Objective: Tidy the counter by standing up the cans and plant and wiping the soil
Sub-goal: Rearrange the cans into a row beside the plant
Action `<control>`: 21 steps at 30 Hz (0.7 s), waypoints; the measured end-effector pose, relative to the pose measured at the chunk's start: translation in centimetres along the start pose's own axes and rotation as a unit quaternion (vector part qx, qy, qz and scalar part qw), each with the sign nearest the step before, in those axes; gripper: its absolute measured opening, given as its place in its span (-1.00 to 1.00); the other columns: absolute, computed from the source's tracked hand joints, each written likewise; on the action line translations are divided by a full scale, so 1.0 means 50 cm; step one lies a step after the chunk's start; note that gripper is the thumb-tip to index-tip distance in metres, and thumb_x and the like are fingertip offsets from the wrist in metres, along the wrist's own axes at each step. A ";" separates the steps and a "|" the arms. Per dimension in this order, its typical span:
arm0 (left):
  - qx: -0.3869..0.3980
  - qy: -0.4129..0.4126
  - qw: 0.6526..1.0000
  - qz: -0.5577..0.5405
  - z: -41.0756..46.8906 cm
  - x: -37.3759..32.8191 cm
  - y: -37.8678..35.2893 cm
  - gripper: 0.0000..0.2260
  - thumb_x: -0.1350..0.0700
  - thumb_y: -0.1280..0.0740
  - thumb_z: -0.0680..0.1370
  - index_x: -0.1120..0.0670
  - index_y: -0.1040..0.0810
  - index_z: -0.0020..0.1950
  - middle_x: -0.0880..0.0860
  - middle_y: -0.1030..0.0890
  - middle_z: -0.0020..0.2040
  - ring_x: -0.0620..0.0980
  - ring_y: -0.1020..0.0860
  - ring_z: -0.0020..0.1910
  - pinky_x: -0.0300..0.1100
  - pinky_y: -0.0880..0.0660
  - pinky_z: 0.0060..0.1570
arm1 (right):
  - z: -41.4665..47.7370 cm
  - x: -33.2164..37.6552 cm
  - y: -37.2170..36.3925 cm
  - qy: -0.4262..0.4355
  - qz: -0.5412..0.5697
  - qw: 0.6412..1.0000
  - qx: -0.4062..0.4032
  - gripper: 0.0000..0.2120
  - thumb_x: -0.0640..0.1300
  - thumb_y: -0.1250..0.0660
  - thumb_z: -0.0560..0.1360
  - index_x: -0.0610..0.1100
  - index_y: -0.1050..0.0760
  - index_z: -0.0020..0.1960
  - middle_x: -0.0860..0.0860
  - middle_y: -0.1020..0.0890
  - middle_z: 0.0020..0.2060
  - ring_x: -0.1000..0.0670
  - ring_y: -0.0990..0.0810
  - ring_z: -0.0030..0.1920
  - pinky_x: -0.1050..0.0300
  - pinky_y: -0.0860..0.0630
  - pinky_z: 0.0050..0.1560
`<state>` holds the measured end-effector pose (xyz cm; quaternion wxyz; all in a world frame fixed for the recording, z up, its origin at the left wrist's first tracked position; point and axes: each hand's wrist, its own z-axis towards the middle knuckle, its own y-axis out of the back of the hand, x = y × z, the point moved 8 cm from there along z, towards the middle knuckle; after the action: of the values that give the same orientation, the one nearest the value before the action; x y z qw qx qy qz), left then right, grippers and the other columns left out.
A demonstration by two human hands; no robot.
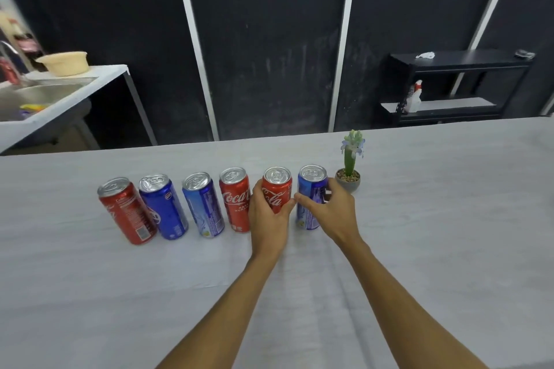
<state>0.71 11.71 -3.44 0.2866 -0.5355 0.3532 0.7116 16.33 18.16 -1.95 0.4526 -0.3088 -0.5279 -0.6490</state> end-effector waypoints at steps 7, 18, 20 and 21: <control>0.006 0.003 1.000 -0.005 0.005 0.003 -0.003 -0.31 0.03 -0.45 0.48 0.01 -0.18 0.51 0.00 -0.38 0.42 -0.06 -0.38 0.36 -0.24 -0.38 0.16 | 0.010 0.000 -0.012 0.000 -0.003 1.000 -0.005 -0.42 0.08 -0.51 0.36 -0.14 -0.45 0.27 -0.04 -0.60 0.14 0.06 -0.52 0.06 0.28 -0.47 -0.04; 0.001 -0.003 1.000 -0.001 0.014 0.006 -0.009 -0.30 0.06 -0.45 0.48 0.02 -0.15 0.51 0.04 -0.35 0.44 -0.02 -0.35 0.40 -0.22 -0.36 0.21 | 0.019 -0.014 -0.023 -0.009 -0.020 1.000 0.002 -0.38 0.11 -0.48 0.38 -0.11 -0.39 0.33 -0.04 -0.56 0.22 0.00 -0.53 0.17 0.23 -0.48 0.03; 0.002 -0.004 1.000 -0.001 0.014 0.006 -0.010 -0.30 0.06 -0.45 0.48 0.02 -0.15 0.51 0.03 -0.34 0.44 -0.03 -0.34 0.40 -0.23 -0.35 0.21 | 0.018 -0.016 -0.024 -0.008 -0.020 1.000 0.001 -0.37 0.12 -0.48 0.37 -0.10 -0.39 0.33 -0.03 -0.56 0.22 0.02 -0.53 0.16 0.25 -0.48 0.01; 0.003 -0.004 1.000 -0.001 0.015 0.006 -0.011 -0.30 0.06 -0.44 0.48 0.02 -0.15 0.52 0.03 -0.35 0.44 -0.03 -0.34 0.40 -0.23 -0.35 0.21 | 0.018 -0.016 -0.024 -0.008 -0.018 1.000 0.001 -0.38 0.12 -0.48 0.37 -0.10 -0.39 0.33 -0.02 -0.56 0.21 0.04 -0.52 0.14 0.28 -0.47 -0.01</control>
<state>0.63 12.62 -3.71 0.2901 -0.5324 0.3540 0.7121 15.51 19.26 -2.93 0.4371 -0.3038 -0.5374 -0.6541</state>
